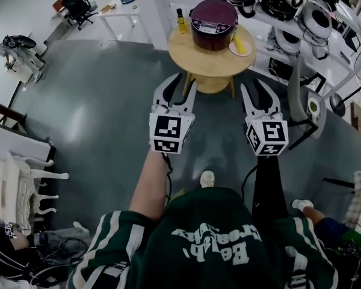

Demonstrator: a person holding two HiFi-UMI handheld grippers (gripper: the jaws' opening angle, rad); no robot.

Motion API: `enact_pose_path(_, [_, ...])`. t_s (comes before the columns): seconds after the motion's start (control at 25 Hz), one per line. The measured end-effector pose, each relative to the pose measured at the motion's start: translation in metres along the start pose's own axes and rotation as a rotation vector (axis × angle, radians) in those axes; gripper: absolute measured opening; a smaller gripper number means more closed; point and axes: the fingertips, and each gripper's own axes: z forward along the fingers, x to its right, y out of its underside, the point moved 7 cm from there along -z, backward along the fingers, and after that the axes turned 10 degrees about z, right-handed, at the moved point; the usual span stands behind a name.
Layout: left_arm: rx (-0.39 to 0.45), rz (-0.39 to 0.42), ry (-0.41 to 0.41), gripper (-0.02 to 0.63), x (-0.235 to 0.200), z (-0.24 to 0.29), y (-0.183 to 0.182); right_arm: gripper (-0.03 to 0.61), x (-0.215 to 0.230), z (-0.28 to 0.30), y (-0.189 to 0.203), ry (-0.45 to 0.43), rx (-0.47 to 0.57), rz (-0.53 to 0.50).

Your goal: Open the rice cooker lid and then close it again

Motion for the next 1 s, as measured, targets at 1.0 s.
enact_pose_path(1.0, [0.016,0.010,0.010,0.133,-0.085,0.183,0.032,0.167,0.068,0.194,0.008,-0.045,-0.033,-0.031])
